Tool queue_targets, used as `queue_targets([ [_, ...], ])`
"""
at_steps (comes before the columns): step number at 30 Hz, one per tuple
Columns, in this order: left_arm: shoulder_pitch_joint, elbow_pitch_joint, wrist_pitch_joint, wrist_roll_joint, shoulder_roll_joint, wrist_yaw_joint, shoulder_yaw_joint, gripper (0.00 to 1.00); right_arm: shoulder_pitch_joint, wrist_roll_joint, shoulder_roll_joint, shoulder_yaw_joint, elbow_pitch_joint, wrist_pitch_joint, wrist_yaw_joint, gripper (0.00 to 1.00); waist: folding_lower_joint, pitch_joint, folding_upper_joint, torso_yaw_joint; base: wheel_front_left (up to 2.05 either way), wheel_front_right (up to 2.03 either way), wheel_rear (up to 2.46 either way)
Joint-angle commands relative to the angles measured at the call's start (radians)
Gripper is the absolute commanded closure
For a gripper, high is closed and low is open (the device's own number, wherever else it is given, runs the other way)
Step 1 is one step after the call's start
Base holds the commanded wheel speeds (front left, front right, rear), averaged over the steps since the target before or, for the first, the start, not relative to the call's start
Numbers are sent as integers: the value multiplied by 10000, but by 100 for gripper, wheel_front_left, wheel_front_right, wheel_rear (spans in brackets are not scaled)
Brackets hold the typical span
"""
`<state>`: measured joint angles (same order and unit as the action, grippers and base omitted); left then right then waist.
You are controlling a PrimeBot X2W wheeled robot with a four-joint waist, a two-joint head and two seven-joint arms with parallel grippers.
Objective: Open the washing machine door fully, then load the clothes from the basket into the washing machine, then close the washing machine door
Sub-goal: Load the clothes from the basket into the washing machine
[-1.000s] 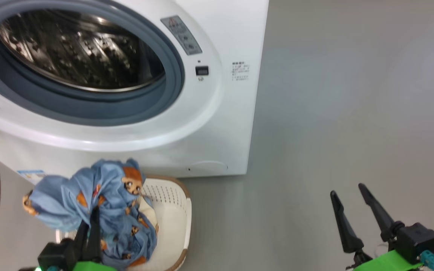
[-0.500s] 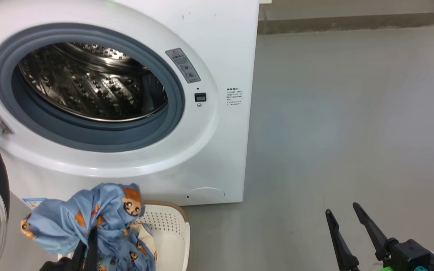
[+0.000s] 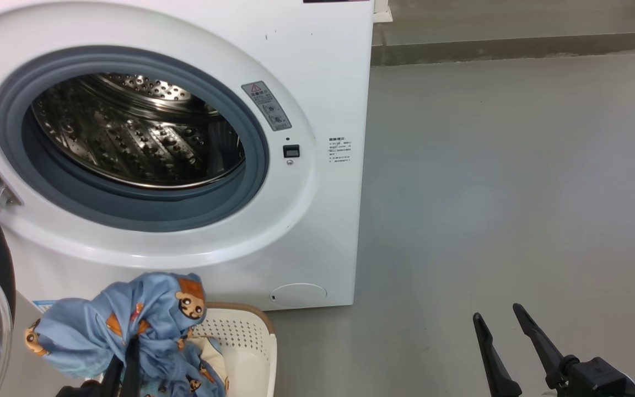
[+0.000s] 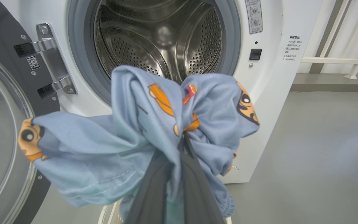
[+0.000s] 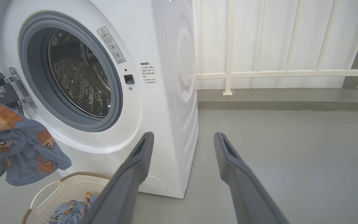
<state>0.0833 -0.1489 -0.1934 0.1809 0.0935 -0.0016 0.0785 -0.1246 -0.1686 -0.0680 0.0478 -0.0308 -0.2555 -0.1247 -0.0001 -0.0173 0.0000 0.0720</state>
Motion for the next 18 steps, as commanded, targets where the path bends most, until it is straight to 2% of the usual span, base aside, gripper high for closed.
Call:
queue_targets([
  [1, -134, 371, -6, 106, 153, 112, -304, 100, 141, 125, -63, 189, 286, 19, -60, 0, 1, -3, 0, 3, 0, 0, 0],
  [18, -283, 277, -6, 240, 213, 232, -217, 100, 149, 147, 1, 153, 318, 22, -60, 0, 1, 84, 0, -60, 0, 0, 0],
])
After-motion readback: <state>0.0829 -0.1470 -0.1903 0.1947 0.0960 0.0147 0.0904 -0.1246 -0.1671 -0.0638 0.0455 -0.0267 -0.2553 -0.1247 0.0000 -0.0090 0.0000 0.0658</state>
